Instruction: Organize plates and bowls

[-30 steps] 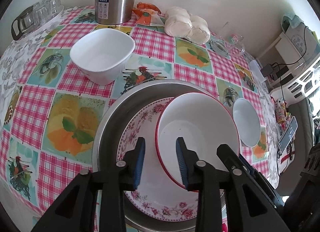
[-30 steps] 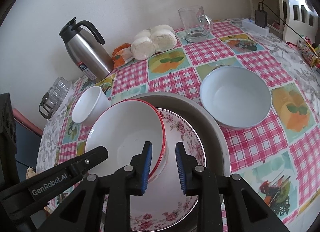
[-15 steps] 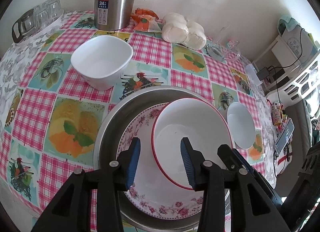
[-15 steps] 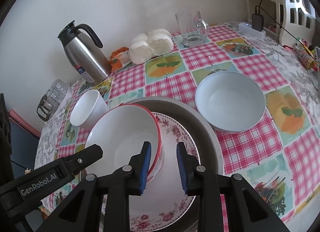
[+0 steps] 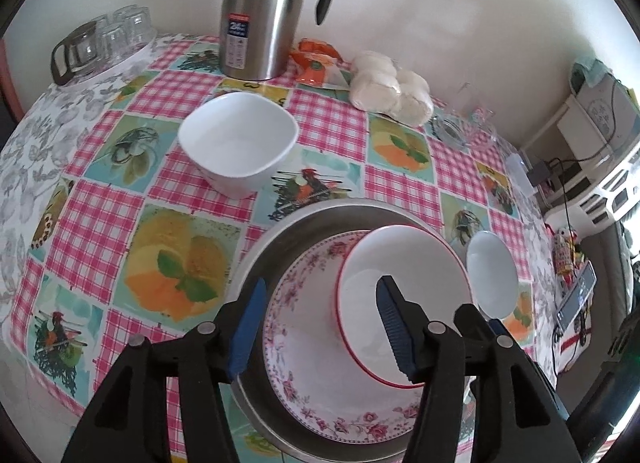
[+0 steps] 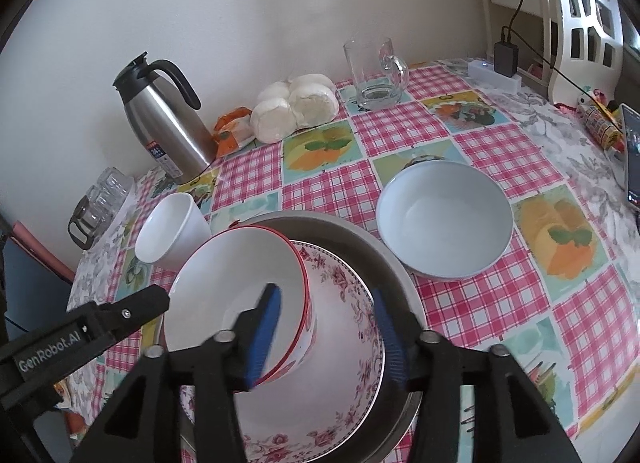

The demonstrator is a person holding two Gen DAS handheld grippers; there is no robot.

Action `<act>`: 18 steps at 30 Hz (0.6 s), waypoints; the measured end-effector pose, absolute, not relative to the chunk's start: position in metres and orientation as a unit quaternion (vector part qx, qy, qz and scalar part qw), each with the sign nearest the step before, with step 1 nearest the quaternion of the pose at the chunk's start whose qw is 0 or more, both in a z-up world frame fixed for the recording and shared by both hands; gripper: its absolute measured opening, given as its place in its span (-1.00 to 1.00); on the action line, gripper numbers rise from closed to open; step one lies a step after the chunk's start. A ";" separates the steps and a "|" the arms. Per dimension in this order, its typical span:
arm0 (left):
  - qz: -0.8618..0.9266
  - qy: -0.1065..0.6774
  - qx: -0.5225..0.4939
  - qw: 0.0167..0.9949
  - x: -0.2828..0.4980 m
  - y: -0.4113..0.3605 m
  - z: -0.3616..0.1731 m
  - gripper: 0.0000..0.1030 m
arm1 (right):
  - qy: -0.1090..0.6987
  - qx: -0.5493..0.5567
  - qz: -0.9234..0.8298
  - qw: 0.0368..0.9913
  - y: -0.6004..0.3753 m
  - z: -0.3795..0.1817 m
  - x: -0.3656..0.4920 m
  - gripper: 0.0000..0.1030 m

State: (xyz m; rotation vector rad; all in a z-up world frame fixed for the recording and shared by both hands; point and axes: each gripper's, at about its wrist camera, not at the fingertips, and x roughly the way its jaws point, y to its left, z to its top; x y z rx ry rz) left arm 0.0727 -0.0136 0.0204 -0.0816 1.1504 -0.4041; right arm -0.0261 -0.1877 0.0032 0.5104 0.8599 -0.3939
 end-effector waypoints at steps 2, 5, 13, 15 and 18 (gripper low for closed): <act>-0.179 0.542 -0.039 0.820 0.074 -0.011 0.019 0.29 | 0.410 0.240 -0.190 0.859 -0.188 0.003 -0.026 0.26; -0.160 0.545 -0.038 0.822 0.076 -0.007 0.016 0.43 | 0.409 0.236 -0.194 0.860 -0.189 0.003 -0.026 0.41; -0.128 0.539 -0.037 0.832 0.080 0.004 0.013 0.76 | 0.408 0.226 -0.193 0.863 -0.188 0.002 -0.025 0.64; -0.124 0.536 -0.038 0.835 0.080 0.006 0.014 0.76 | 0.408 0.223 -0.193 0.864 -0.187 0.002 -0.025 0.67; -0.117 0.532 -0.039 0.838 0.080 0.008 0.015 0.76 | 0.408 0.220 -0.192 0.865 -0.187 0.002 -0.025 0.77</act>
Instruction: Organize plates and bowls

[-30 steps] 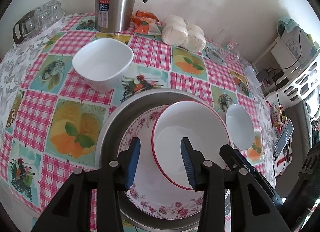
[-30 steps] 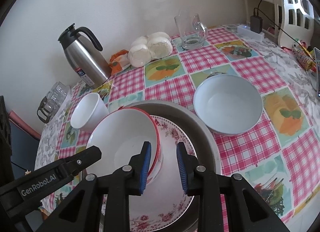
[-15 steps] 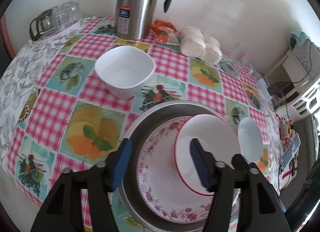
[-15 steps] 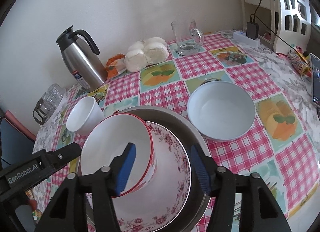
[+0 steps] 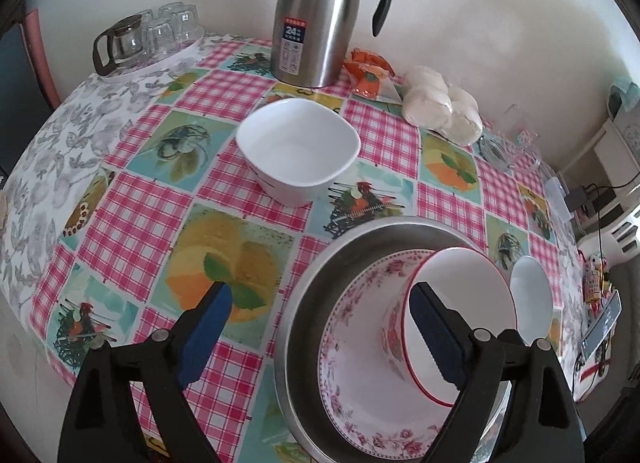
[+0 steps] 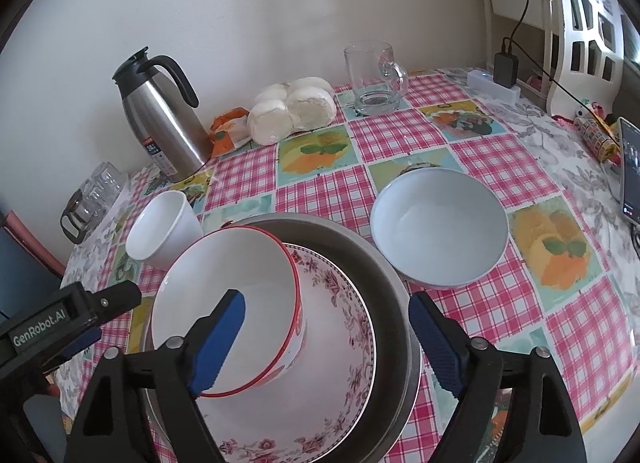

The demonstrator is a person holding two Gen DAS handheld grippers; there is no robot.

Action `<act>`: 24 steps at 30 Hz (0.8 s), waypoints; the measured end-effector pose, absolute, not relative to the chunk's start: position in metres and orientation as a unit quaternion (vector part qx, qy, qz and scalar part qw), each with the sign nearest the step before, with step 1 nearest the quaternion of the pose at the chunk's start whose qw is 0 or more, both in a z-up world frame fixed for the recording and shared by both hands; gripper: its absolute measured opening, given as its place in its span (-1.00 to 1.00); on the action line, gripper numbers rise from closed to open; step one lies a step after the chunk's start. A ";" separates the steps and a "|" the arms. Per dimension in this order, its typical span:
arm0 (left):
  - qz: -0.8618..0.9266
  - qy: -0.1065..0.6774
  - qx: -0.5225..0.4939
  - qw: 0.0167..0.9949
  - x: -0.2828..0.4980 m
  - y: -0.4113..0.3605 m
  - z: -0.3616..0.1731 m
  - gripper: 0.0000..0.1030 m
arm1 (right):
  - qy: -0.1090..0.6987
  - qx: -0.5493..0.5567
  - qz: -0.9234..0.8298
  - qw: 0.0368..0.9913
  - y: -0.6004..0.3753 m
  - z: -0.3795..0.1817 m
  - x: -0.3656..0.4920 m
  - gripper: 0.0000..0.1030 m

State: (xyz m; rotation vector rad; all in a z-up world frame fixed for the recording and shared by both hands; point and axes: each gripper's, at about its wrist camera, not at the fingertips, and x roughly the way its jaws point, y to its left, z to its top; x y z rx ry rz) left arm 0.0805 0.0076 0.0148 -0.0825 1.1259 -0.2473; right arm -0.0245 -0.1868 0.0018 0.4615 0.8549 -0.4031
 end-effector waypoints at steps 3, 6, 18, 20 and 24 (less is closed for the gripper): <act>-0.110 0.536 -0.038 0.836 0.082 0.010 0.013 0.82 | 0.405 0.217 -0.194 0.867 -0.186 0.002 -0.025 0.95; -0.107 0.538 -0.041 0.835 0.083 0.011 0.011 0.83 | 0.405 0.215 -0.194 0.867 -0.186 0.002 -0.025 0.99; -0.089 0.538 -0.040 0.838 0.085 0.017 0.010 0.83 | 0.408 0.211 -0.194 0.867 -0.185 0.000 -0.024 1.00; -0.090 0.534 -0.038 0.840 0.085 0.017 0.011 0.83 | 0.408 0.207 -0.196 0.867 -0.185 0.000 -0.024 1.00; -0.099 0.526 -0.034 0.844 0.086 0.014 0.015 0.83 | 0.409 0.206 -0.199 0.866 -0.186 0.000 -0.024 1.00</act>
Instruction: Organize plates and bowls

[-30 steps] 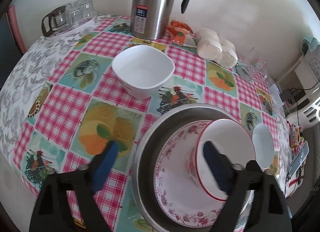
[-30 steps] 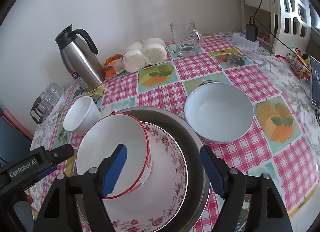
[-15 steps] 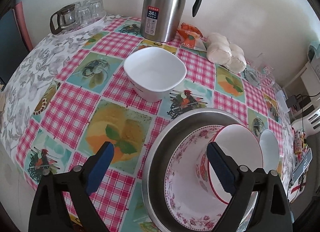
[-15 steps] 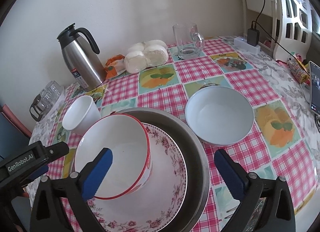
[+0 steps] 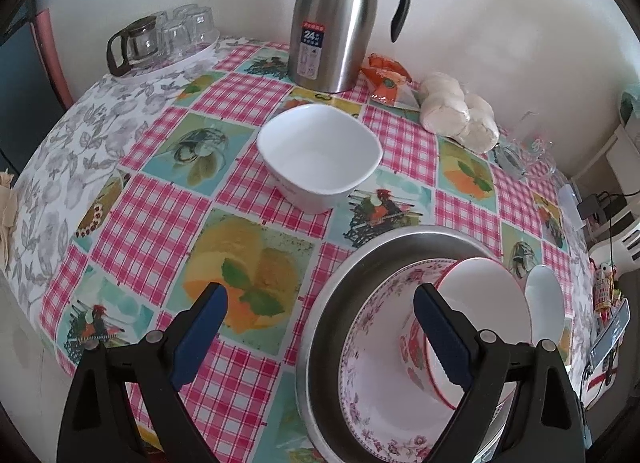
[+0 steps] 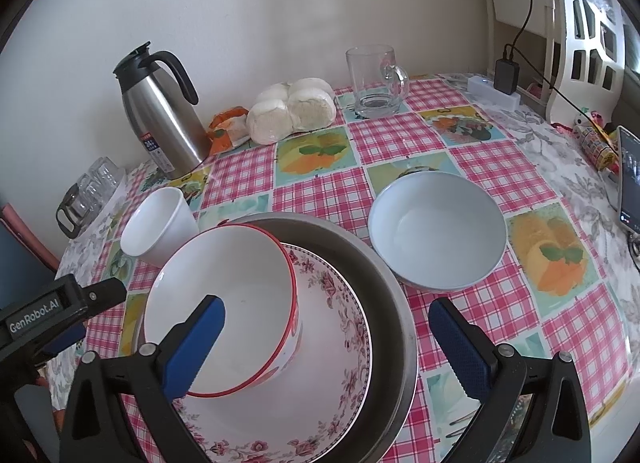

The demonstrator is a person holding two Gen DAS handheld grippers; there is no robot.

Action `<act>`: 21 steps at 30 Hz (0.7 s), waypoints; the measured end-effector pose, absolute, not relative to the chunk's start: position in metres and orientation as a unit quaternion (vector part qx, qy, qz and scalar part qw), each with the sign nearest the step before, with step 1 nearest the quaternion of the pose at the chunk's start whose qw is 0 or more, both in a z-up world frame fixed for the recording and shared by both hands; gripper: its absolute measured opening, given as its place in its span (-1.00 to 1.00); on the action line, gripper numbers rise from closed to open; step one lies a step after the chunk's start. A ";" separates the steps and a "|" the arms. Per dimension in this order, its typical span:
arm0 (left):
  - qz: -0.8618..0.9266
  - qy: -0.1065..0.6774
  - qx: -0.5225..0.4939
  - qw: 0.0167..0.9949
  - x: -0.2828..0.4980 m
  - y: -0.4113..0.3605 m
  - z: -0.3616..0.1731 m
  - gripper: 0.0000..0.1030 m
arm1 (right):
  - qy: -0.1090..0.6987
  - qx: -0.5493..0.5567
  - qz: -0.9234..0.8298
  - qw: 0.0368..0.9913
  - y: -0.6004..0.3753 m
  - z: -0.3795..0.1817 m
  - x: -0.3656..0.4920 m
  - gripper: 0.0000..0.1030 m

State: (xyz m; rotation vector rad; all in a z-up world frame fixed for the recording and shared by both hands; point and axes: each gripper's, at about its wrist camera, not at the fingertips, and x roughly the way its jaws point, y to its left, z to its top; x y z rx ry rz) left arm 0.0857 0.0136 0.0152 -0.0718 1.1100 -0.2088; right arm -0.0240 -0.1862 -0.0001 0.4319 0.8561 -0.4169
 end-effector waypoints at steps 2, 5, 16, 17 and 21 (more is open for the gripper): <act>-0.106 0.521 -0.035 0.847 0.086 0.011 0.018 0.83 | 0.408 0.208 -0.198 0.867 -0.186 0.001 -0.024 1.00; -0.118 0.514 -0.030 0.849 0.088 0.007 0.022 0.83 | 0.406 0.204 -0.200 0.868 -0.186 0.004 -0.024 1.00; -0.109 0.468 -0.026 0.877 0.114 0.009 0.060 0.83 | 0.385 0.195 -0.183 0.883 -0.182 0.017 -0.020 1.00; -0.106 0.466 -0.030 0.878 0.118 0.011 0.063 0.83 | 0.380 0.196 -0.180 0.886 -0.182 0.018 -0.019 1.00; -0.076 0.456 -0.056 0.885 0.133 0.023 0.074 0.83 | 0.364 0.197 -0.173 0.894 -0.183 0.021 -0.015 1.00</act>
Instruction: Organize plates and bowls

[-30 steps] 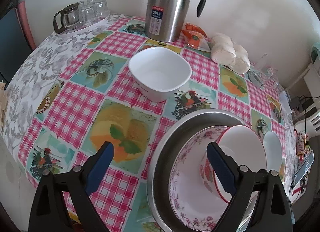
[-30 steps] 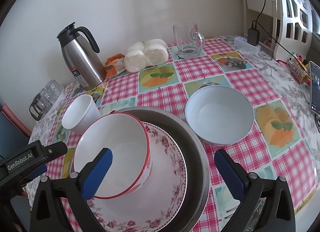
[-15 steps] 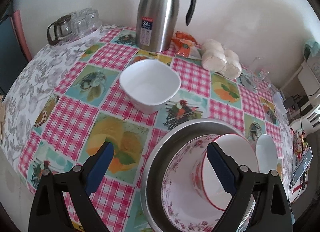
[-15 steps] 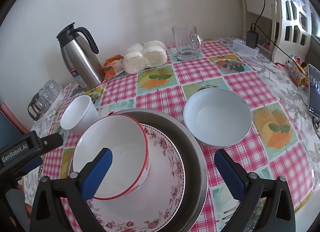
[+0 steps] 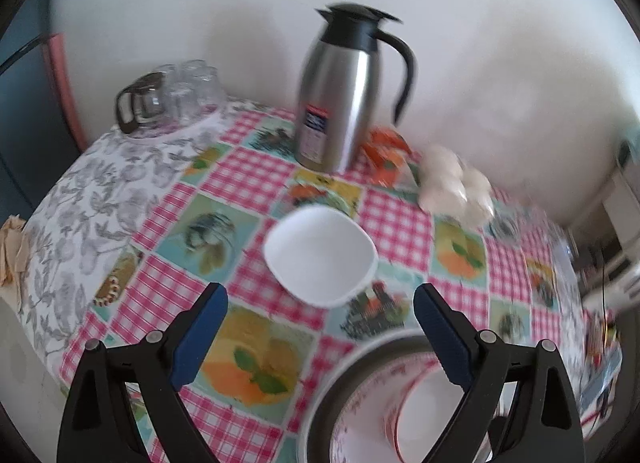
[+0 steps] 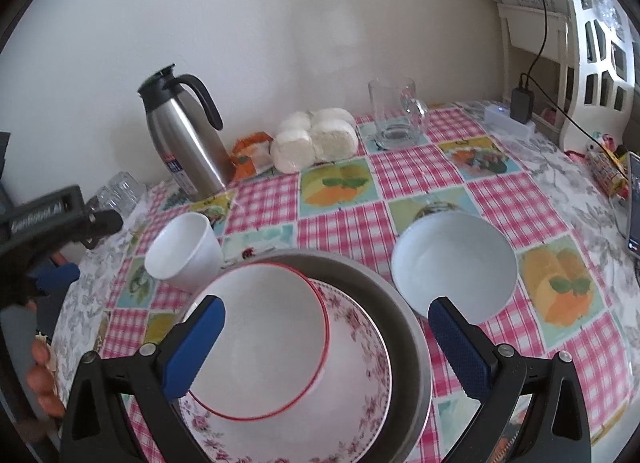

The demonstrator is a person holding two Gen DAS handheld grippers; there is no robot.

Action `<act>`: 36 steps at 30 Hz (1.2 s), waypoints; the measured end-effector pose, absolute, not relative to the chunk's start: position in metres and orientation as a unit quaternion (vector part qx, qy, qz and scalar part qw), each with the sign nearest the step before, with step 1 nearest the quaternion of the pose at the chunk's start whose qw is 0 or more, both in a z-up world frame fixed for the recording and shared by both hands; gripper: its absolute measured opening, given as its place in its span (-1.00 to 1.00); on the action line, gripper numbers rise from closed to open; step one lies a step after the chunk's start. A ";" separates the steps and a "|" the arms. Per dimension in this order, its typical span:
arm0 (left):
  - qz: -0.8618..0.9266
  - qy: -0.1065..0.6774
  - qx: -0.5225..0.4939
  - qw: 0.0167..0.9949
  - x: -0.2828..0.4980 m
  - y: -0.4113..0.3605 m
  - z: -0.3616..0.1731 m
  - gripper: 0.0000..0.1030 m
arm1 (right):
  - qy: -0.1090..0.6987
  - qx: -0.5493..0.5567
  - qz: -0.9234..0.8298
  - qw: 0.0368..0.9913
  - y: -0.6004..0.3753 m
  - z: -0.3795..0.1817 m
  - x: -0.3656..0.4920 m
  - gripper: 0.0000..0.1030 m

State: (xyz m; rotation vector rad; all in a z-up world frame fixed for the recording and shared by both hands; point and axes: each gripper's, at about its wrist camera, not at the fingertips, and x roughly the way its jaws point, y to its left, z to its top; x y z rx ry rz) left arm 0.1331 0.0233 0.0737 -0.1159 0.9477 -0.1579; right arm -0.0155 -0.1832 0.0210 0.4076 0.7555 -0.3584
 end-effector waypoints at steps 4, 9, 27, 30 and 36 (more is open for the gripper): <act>-0.048 0.458 -0.097 0.883 0.148 0.036 0.074 0.83 | 0.363 0.195 -0.178 0.894 -0.184 0.021 -0.010 1.00; -0.036 0.474 -0.110 0.873 0.159 0.036 0.055 0.83 | 0.367 0.179 -0.181 0.895 -0.182 0.022 -0.003 1.00; -0.054 0.495 -0.036 0.867 0.198 0.080 0.025 0.83 | 0.357 0.136 -0.198 0.903 -0.179 0.083 0.041 1.00; -0.059 0.498 -0.069 0.862 0.202 0.102 0.022 0.83 | 0.351 0.119 -0.196 0.908 -0.171 0.106 0.052 1.00; -0.067 0.496 -0.121 0.857 0.206 0.130 0.018 0.83 | 0.356 0.108 -0.182 0.910 -0.152 0.135 0.080 1.00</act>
